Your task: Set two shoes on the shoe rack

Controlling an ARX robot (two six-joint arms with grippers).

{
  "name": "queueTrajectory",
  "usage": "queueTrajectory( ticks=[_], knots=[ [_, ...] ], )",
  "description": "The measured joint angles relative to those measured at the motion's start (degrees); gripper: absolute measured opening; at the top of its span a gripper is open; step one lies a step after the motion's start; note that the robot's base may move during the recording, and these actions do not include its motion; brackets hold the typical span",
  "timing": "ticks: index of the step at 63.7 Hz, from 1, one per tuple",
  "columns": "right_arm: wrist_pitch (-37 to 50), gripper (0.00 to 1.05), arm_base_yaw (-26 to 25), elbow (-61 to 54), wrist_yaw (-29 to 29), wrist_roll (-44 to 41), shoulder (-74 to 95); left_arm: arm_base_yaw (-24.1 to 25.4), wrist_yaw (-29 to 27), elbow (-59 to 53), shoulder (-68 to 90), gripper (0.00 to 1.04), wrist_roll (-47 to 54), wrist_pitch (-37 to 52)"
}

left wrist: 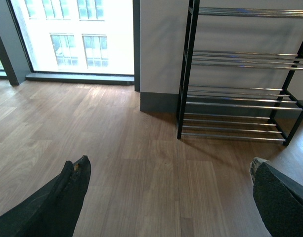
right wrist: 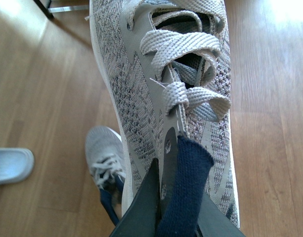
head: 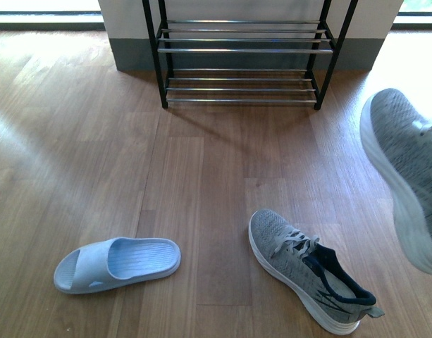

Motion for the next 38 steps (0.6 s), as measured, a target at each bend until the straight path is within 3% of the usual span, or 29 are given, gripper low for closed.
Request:
queueTrajectory(
  ticks=[17, 38],
  knots=[
    [-17.5, 0.02, -6.1, -2.8, -8.7, 5.3, -32.9, 0.0, 0.0, 0.0, 0.0, 0.95, 0.0, 0.0],
    [-18.9, 0.02, -7.3, -4.0, -9.7, 6.8, -36.8, 0.0, 0.0, 0.0, 0.0, 0.95, 0.0, 0.0]
  ],
)
